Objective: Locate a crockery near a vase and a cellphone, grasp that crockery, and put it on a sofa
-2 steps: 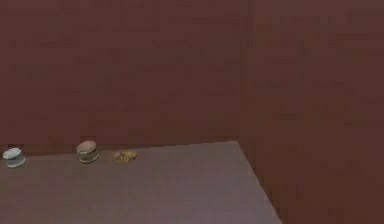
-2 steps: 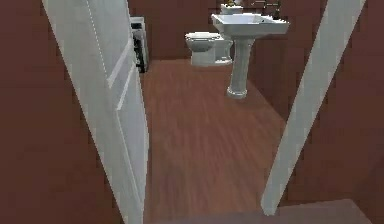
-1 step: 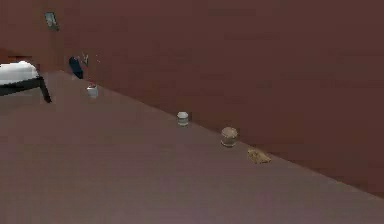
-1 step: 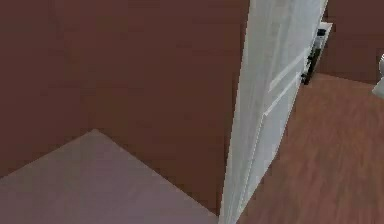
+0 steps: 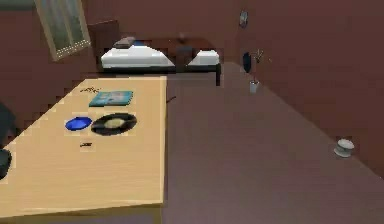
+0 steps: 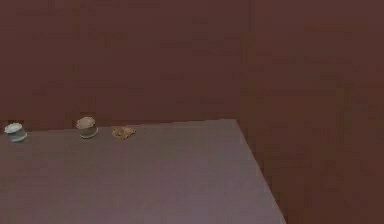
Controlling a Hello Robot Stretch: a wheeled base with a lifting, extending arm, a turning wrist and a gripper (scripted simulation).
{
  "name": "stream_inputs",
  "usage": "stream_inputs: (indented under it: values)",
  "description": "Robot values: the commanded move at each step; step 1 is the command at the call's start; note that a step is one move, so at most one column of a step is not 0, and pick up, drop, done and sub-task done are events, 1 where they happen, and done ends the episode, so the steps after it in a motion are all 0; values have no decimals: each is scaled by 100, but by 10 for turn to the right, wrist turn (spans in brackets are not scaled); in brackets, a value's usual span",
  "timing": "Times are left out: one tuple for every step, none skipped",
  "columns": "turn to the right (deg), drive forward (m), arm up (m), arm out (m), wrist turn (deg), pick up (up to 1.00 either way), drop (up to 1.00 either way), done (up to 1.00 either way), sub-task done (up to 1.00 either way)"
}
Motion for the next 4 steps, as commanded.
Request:
stream_inputs:
  values:
    - [450,0,0,0,0,0,0,0,0]
    - [150,0,0,0,0,0,0,0,0]
    - [0,15,0,0,0,0,0,0,0]
    - [450,0,0,0,0,0,0,0,0]
